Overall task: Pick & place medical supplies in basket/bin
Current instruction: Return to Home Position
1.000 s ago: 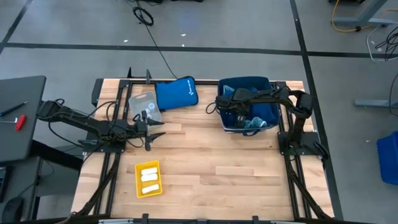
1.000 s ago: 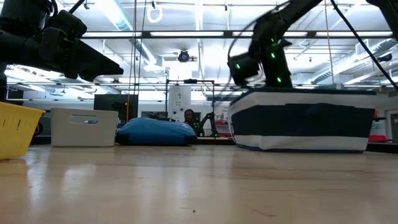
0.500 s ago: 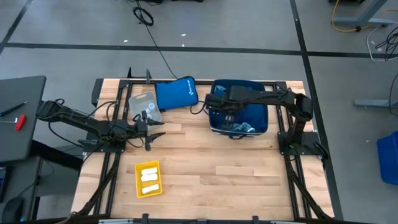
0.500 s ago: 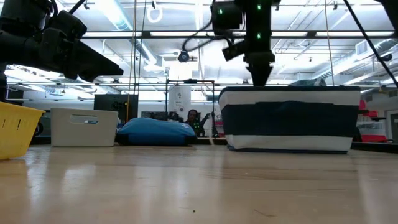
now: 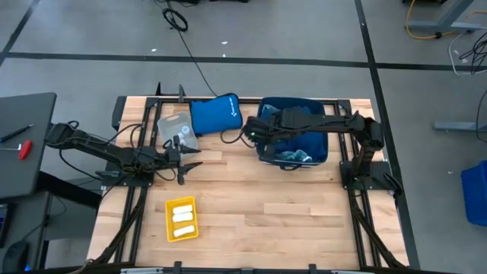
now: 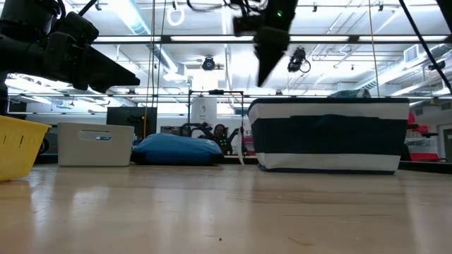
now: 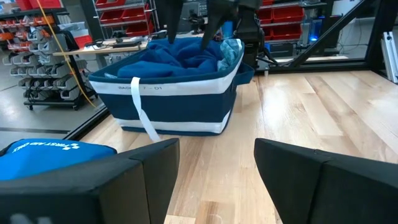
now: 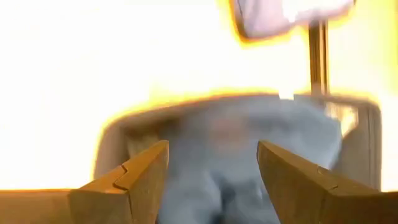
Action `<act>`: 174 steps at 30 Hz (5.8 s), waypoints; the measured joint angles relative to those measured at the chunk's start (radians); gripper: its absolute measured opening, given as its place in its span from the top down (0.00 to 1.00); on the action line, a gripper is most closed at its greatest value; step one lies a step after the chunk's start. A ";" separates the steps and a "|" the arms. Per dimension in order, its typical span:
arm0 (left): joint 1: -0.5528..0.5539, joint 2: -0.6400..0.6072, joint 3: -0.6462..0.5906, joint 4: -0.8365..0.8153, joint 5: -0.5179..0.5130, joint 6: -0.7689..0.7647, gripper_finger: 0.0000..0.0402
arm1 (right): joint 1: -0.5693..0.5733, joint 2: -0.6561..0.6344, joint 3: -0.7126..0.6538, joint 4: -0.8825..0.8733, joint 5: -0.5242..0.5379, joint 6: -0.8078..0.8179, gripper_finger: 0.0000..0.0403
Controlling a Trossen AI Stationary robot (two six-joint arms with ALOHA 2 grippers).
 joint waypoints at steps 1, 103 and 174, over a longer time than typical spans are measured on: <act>0.000 0.000 0.000 0.000 0.000 0.000 0.47 | 0.008 0.000 0.000 0.042 -0.011 -0.015 0.36; 0.000 0.000 0.000 0.003 0.067 0.003 0.47 | 0.761 -0.730 -1.617 2.443 0.206 -0.200 0.37; 0.001 0.000 0.000 0.020 0.004 0.002 0.47 | 1.181 -1.632 -1.733 1.698 0.044 -0.312 0.61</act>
